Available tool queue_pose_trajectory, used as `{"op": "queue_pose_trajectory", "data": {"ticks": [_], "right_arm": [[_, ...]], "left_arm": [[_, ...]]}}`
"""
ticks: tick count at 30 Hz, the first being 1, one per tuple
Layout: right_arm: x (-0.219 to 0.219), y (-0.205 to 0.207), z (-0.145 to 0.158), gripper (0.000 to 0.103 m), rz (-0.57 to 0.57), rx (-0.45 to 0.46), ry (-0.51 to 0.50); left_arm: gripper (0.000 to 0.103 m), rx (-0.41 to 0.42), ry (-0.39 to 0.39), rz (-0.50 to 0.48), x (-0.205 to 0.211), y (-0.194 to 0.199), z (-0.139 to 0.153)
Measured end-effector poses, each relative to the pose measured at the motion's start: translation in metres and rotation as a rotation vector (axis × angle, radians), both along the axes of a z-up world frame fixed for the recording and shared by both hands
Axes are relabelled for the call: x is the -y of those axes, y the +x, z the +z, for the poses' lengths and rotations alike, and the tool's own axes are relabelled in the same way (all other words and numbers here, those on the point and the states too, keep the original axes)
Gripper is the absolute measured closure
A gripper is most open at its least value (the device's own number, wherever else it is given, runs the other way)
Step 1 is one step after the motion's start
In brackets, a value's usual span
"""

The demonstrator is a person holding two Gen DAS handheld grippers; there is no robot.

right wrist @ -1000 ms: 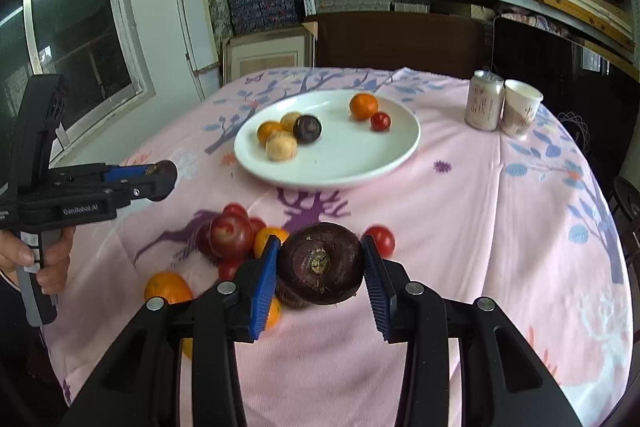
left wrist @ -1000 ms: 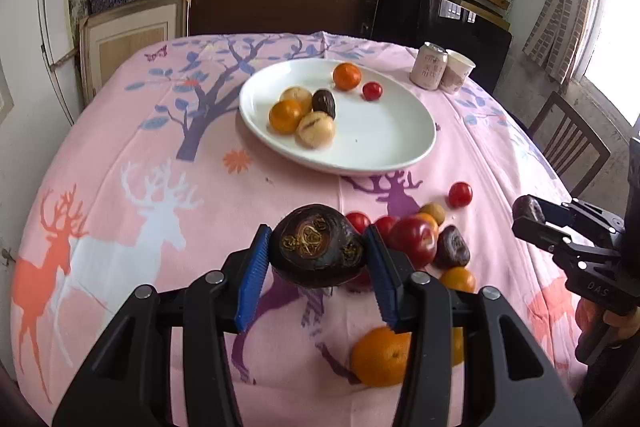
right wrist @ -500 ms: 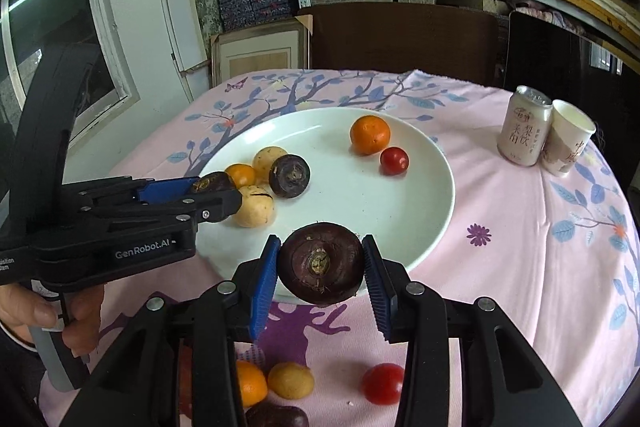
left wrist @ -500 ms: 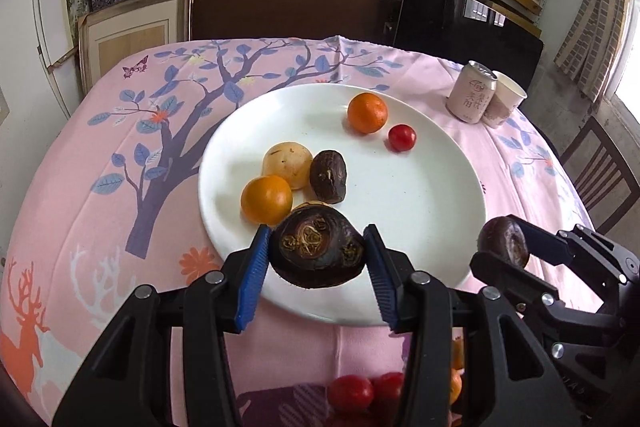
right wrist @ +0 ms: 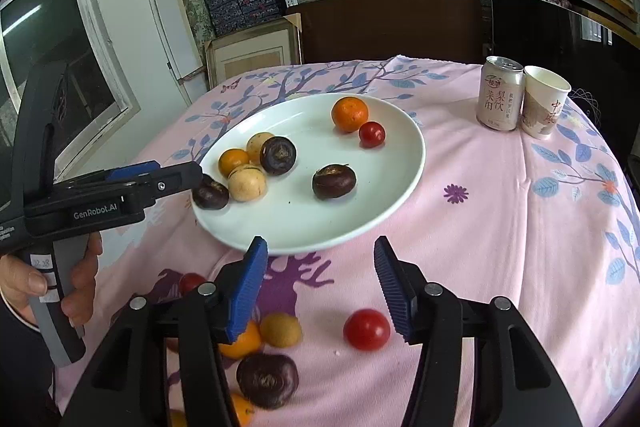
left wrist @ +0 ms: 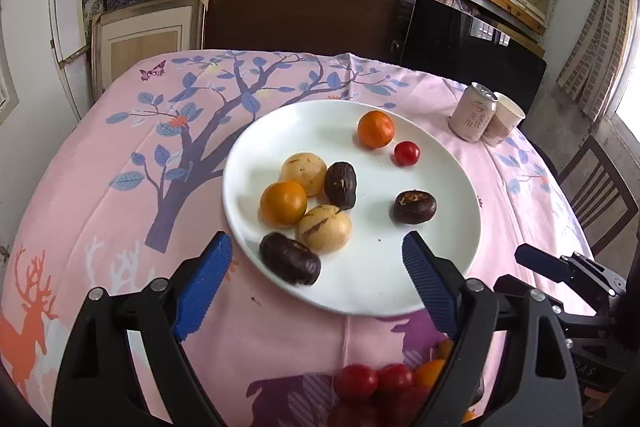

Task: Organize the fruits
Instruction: 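Grasp a yellow orange with the right gripper while the left grasps a large orange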

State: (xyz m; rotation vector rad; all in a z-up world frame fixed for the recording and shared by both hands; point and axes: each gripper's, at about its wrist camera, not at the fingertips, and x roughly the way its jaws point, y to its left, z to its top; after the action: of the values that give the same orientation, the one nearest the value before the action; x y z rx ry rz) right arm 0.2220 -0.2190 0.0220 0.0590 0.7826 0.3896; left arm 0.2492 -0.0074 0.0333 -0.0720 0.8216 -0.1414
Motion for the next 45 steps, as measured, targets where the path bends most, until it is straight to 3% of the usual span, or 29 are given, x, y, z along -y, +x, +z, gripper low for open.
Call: {"op": "queue_pose_trajectory", "data": {"ticks": [9, 20, 28, 29, 30, 31, 45], "right_arm": [[-0.001, -0.073, -0.008, 0.044, 0.098, -0.034, -0.028], [-0.042, -0.133, -0.025, 0.044, 0.24, -0.079, -0.055], [-0.07, -0.134, -0.043, 0.044, 0.27, -0.117, -0.104], [-0.072, -0.133, -0.045, 0.046, 0.274, -0.123, -0.109], [-0.076, -0.132, -0.047, 0.061, 0.273, -0.123, -0.119], [-0.078, -0.131, -0.049, 0.066, 0.274, -0.129, -0.127], [-0.027, -0.133, -0.041, 0.066, 0.171, -0.093, -0.108]], "left_arm": [[0.012, -0.005, 0.024, -0.004, -0.015, -0.06, -0.005], [0.011, -0.047, 0.066, -0.014, -0.025, -0.116, -0.024], [0.011, -0.074, 0.06, -0.033, -0.029, -0.14, -0.033], [0.011, -0.075, 0.061, -0.037, -0.029, -0.142, -0.033], [0.011, -0.074, 0.061, -0.041, -0.028, -0.144, -0.033], [0.011, -0.076, 0.06, -0.047, -0.028, -0.145, -0.033], [0.013, -0.135, 0.132, -0.182, 0.013, -0.157, -0.055]]}}
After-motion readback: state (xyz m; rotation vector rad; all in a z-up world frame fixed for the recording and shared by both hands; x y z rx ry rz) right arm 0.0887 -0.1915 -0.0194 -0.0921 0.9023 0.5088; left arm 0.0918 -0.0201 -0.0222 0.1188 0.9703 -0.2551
